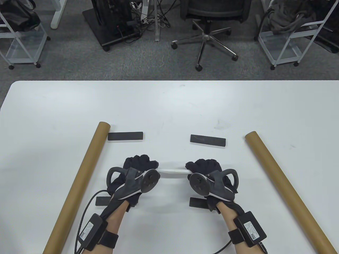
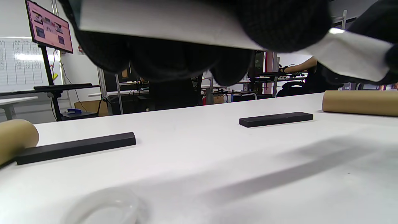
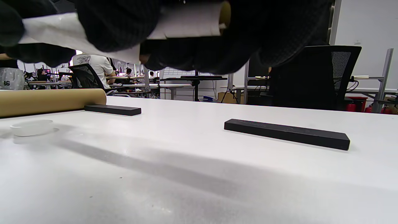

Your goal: Roll up posters and store in mailing tubes

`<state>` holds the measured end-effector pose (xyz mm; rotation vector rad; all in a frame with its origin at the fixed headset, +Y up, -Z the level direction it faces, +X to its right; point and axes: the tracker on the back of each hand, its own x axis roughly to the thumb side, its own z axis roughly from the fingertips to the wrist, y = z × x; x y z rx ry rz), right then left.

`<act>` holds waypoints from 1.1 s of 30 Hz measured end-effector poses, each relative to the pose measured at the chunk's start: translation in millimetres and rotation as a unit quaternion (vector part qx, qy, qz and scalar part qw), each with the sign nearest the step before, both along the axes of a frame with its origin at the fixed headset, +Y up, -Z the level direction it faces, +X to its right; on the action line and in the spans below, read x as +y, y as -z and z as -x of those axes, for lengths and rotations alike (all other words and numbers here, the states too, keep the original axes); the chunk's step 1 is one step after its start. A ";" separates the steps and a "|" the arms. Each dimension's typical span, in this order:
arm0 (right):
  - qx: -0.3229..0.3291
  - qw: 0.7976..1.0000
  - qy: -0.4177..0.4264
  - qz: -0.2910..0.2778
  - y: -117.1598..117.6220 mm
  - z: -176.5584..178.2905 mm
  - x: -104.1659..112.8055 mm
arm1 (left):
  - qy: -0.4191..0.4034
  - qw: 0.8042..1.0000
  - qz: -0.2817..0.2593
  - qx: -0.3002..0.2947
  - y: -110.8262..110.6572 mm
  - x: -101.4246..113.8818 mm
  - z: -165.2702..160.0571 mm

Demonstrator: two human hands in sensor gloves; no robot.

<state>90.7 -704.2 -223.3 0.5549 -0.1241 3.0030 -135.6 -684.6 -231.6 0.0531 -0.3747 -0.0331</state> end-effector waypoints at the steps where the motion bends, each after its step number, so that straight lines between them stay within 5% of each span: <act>1: -0.001 1.000 0.004 0.001 0.4 -0.9 -0.1 | -0.009 1.000 0.005 0.001 0.9 -0.3 0.6; 11: 0.002 1.000 0.013 0.005 0.8 -1.5 -0.3 | -0.010 1.000 0.016 0.000 2.3 -2.0 1.4; 20: 0.002 1.000 0.017 -0.011 -0.4 -0.7 0.4 | 0.026 0.999 -0.026 0.003 -1.0 -1.2 -2.2; 33: -0.008 0.999 0.018 -0.027 1.0 -3.4 1.3 | -0.004 1.000 0.005 0.001 1.7 -3.8 0.6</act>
